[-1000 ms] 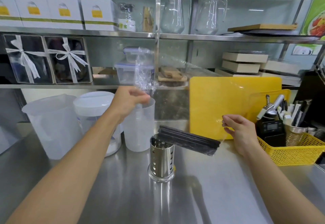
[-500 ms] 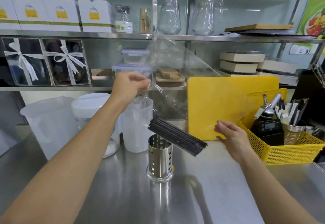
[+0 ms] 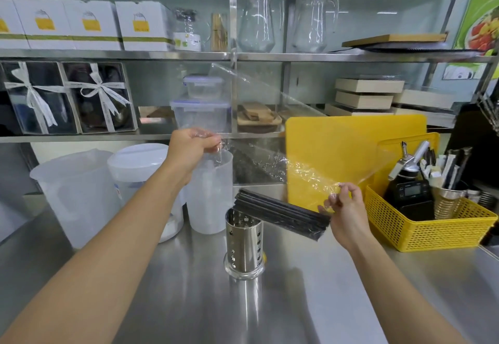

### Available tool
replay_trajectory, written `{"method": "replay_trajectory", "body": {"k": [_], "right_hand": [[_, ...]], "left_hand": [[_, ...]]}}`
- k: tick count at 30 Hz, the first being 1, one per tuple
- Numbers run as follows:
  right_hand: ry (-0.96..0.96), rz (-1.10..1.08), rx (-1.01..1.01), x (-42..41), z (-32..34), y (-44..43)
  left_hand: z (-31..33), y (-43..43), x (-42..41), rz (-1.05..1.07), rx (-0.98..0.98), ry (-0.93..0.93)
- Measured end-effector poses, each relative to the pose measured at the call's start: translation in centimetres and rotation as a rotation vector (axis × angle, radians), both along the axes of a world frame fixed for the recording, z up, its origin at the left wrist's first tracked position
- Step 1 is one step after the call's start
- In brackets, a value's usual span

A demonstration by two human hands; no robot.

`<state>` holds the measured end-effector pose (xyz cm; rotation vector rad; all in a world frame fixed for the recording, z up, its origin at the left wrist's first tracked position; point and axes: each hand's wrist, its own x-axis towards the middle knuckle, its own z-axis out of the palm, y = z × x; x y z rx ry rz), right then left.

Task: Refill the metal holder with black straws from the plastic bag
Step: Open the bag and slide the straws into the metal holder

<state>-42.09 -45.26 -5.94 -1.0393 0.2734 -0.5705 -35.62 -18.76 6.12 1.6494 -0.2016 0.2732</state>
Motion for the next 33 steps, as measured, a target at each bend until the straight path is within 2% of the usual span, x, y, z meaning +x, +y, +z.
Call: {"method": "replay_trajectory", "body": {"k": [2,5,12,16,20,23,29,33], "right_hand": [[-0.018,-0.013,0.064,0.3,0.3,-0.1],[-0.022,0.105,0.146,-0.1,0.5,-0.4],[0.18,0.085,-0.215,-0.8,0.5,-1.0],[0.176,-0.022,-0.237,-1.2,0.3,-1.9],[0.083,-0.001,-0.036,-1.2,-0.1,-2.6],[0.055,-0.057,0.012,-1.1,-0.1,-3.0],[0.044,-0.133,-0.11,-2.0,0.9,-3.6],[0.058,-0.169,-0.196,-2.6,1.4,-4.2]], "left_hand": [[-0.6,-0.1,0.1,0.007,-0.018,0.055],[-1.2,0.0,0.2,0.014,-0.06,0.108],[-2.1,1.2,0.7,0.011,-0.107,0.187],[-2.2,1.8,0.4,-0.103,-0.029,0.213],[-1.6,1.9,0.1,-0.121,-0.018,0.164],[-0.8,1.8,0.4,-0.092,-0.005,0.102],[0.9,0.5,0.5,-0.026,0.069,-0.059],[1.1,-0.5,0.5,0.034,0.339,-0.297]]}}
